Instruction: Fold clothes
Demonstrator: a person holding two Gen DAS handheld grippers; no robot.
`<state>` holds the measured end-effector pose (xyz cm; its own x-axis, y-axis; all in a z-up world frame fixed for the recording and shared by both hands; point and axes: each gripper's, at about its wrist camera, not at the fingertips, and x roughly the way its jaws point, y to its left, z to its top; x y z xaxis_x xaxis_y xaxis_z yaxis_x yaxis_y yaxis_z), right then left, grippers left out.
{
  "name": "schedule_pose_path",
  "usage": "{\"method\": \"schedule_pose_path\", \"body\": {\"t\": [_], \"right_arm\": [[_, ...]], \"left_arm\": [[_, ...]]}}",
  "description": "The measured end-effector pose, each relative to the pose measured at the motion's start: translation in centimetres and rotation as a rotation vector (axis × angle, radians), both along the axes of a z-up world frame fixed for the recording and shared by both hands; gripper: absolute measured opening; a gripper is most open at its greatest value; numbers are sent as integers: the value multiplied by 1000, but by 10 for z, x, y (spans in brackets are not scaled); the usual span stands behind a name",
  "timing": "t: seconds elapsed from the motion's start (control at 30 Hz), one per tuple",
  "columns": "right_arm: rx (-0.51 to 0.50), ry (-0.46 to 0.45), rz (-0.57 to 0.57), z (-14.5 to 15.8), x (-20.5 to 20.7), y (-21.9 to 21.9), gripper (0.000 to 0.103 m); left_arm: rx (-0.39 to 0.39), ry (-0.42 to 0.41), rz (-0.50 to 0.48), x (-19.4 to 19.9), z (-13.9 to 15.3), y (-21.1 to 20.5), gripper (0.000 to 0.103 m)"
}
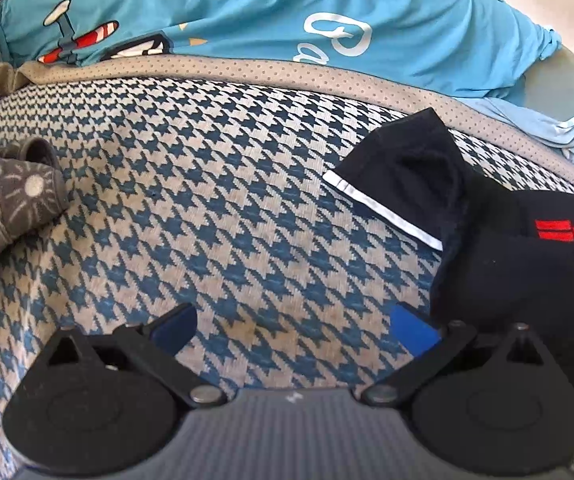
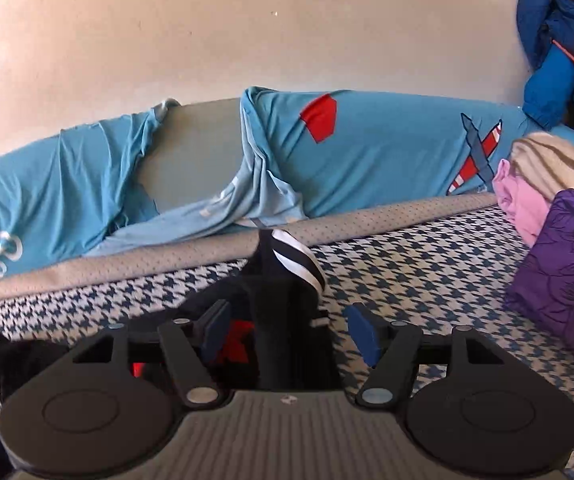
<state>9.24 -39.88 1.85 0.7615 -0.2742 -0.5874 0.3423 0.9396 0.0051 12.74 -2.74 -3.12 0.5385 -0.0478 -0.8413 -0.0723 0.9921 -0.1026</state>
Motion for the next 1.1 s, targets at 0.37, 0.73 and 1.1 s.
{"method": "schedule_pose_path", "body": {"t": [0.37, 0.73, 1.1], "right_arm": [[115, -105, 350, 7, -16, 64, 64], [91, -41, 592, -21, 2, 158, 64], [-65, -15, 610, -54, 20, 205, 58]], "left_arm": [[11, -15, 101, 1, 7, 25, 103], [3, 11, 139, 4, 10, 41, 103], [-24, 31, 146, 5, 10, 47, 103]]}}
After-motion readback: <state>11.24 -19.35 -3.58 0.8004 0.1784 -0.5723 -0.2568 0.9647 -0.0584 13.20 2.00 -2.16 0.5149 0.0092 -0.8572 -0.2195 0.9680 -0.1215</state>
